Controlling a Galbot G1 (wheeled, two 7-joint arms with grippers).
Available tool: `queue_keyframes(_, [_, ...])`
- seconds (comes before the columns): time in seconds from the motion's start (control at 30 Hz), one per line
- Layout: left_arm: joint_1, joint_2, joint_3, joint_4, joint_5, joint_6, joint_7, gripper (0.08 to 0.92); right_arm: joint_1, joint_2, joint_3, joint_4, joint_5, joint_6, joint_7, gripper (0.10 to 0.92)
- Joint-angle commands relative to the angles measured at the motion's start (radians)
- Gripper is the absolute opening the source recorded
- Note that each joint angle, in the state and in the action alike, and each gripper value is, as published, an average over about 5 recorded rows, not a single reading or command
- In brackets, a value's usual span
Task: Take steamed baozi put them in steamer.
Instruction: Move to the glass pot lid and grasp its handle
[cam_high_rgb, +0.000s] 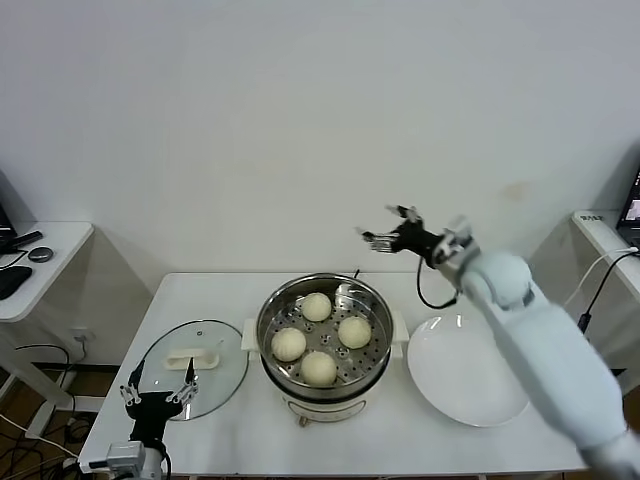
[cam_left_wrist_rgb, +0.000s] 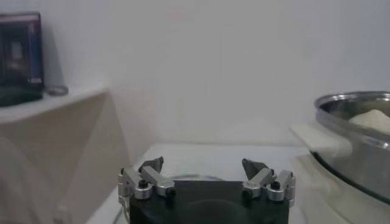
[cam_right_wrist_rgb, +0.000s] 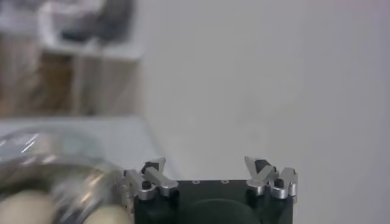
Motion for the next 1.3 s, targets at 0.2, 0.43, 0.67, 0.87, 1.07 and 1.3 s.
queue_keyframes(0.2, [-0.095, 0.087, -0.077, 0.129, 0.712, -0.179, -0.118, 0.823, -0.790, 0.362, 0.682, 0.175, -0.100, 0.225, 0.200, 0.823])
queue_keyframes(0.43, [-0.096, 0.316, -0.017, 0.250, 1.364, -0.186, -0.253, 0.823, -0.833, 0.386, 0.676, 0.203, -0.122, 0.243, 0.198, 0.823])
queue_keyframes(0.67, [-0.163, 0.437, 0.081, 0.447, 1.467, -0.248, -0.310, 0.823, -0.840, 0.374, 0.673, 0.202, -0.125, 0.243, 0.198, 0.823])
queue_keyframes(0.87, [-0.241, 0.438, 0.096, 0.565, 1.377, -0.297, -0.322, 0.823, -0.837, 0.381, 0.657, 0.201, -0.145, 0.238, 0.201, 0.823])
queue_keyframes(1.07, [-0.254, 0.420, 0.129, 0.545, 1.228, -0.242, -0.265, 0.823, -0.829, 0.391, 0.647, 0.181, -0.153, 0.245, 0.203, 0.823])
queue_keyframes(1.3, [-0.246, 0.408, 0.143, 0.527, 1.232, -0.226, -0.225, 0.823, -0.820, 0.394, 0.646, 0.160, -0.155, 0.252, 0.206, 0.823])
